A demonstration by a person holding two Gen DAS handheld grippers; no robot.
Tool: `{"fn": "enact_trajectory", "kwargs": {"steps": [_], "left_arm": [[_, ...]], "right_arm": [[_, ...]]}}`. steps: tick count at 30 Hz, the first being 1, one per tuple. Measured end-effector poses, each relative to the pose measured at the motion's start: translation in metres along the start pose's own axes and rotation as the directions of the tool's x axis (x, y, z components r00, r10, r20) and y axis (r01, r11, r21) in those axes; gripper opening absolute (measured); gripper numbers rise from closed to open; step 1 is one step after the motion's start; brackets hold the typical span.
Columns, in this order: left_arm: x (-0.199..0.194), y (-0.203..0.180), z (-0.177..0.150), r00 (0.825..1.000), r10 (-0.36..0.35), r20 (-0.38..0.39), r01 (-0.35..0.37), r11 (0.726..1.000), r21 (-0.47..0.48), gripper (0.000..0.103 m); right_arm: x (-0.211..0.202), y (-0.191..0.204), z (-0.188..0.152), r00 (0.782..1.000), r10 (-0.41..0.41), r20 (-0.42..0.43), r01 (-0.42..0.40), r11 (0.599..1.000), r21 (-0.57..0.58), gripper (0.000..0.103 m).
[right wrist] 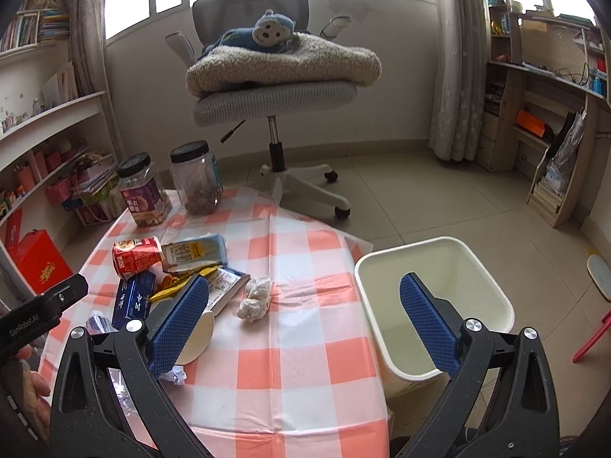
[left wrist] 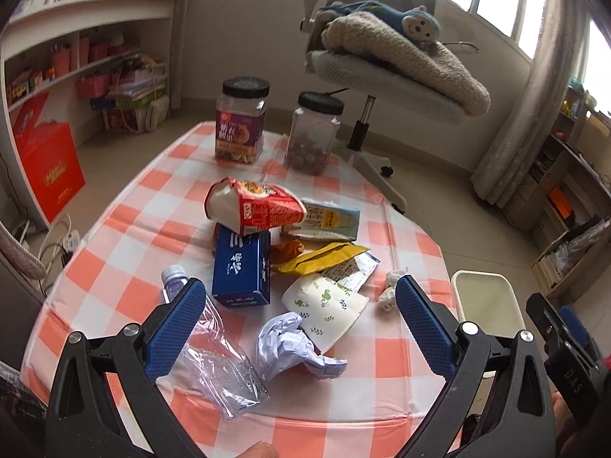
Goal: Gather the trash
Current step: 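Move both tools toward the trash on the checked table, then grasp crumpled blue paper with left tool while right tool grasps white tissue ball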
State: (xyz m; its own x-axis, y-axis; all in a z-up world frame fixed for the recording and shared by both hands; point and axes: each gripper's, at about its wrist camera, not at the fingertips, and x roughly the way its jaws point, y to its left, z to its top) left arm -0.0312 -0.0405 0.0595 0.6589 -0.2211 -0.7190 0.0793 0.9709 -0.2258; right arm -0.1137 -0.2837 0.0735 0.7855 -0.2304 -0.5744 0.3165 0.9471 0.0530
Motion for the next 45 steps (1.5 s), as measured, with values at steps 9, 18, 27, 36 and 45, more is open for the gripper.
{"fn": "enact_trajectory", "kwargs": {"steps": [9, 18, 27, 36, 45], "left_arm": [[0.027, 0.03, 0.048, 0.976, -0.082, -0.201, 0.071, 0.995, -0.064, 0.097], [0.078, -0.025, -0.008, 0.878, -0.016, -0.479, 0.171, 0.944, 0.281, 0.097], [0.119, -0.034, -0.033, 0.84, 0.088, -0.535, 0.2, 0.867, 0.456, 0.089], [0.105, -0.031, -0.024, 0.855, 0.026, -0.518, 0.253, 0.851, 0.461, 0.066], [0.044, 0.007, 0.028, 0.892, -0.198, -0.407, 0.334, 0.894, 0.298, 0.066]], "right_arm": [[0.05, 0.014, 0.03, 0.958, 0.056, -0.28, -0.062, 0.998, -0.013, 0.096], [0.113, 0.011, 0.019, 0.93, 0.0, -0.366, -0.024, 0.998, -0.061, 0.096], [0.156, 0.006, 0.012, 0.886, 0.003, -0.464, -0.029, 0.998, -0.048, 0.096], [0.197, 0.022, -0.013, 0.805, 0.075, -0.588, -0.056, 0.997, 0.05, 0.096], [0.218, 0.043, -0.022, 0.777, 0.076, -0.625, -0.056, 0.997, 0.052, 0.096]]}}
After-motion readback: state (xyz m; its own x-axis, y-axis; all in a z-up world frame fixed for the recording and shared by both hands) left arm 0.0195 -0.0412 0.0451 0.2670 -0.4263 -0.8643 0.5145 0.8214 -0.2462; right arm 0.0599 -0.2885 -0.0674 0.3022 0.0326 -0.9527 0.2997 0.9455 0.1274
